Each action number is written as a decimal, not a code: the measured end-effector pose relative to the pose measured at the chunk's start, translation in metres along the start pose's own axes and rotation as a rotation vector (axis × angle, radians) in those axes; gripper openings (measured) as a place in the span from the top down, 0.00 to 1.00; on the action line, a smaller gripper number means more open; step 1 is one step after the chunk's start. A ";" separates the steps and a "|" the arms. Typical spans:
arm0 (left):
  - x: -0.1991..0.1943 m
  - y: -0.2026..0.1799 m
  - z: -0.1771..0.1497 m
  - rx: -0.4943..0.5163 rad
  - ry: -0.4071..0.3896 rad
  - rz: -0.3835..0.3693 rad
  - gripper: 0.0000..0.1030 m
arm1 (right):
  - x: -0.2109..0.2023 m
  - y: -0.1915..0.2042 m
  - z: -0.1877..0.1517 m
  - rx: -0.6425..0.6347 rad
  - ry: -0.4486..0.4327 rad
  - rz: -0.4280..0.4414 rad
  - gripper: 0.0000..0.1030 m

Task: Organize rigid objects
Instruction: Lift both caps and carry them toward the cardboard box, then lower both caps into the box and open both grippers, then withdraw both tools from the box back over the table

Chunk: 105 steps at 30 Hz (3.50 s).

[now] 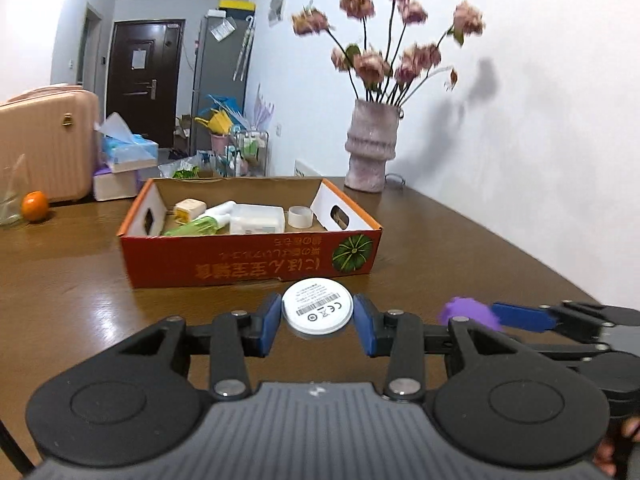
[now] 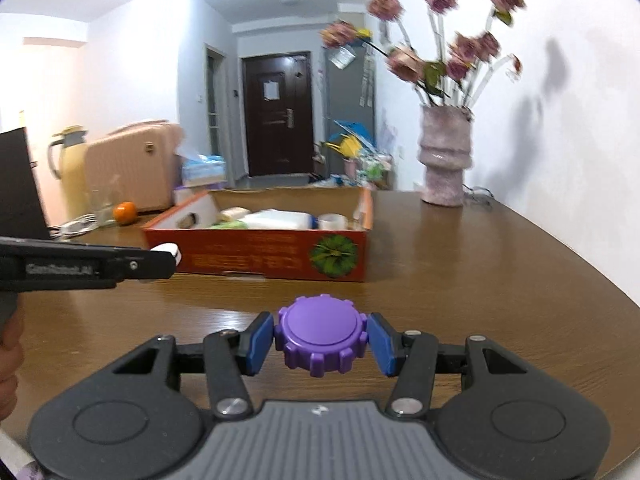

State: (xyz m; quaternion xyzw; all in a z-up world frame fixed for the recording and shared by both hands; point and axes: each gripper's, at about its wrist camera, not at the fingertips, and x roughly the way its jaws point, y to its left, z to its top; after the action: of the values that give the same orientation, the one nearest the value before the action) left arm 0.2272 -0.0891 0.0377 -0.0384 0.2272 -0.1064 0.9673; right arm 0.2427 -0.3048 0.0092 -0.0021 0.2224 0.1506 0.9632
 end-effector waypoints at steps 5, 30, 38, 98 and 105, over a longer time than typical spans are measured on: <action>-0.040 0.007 -0.014 0.007 -0.023 0.017 0.61 | -0.027 0.030 -0.006 -0.017 -0.036 0.063 0.50; 0.181 0.077 0.103 -0.045 0.150 -0.090 0.61 | 0.172 -0.013 0.140 -0.103 0.139 0.108 0.50; 0.276 0.089 0.101 -0.025 0.248 -0.092 0.61 | 0.316 -0.023 0.160 -0.200 0.366 -0.052 0.50; -0.034 0.078 -0.012 0.030 -0.274 0.147 0.00 | 0.027 0.056 0.028 0.026 -0.271 -0.121 0.00; -0.116 0.073 -0.060 0.113 -0.270 0.127 0.00 | -0.048 0.082 -0.011 -0.043 -0.213 -0.116 0.00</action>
State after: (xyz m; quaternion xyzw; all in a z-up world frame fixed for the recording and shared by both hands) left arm 0.1127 0.0068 0.0247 0.0167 0.0909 -0.0517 0.9944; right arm 0.1732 -0.2407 0.0254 -0.0196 0.1152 0.0987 0.9882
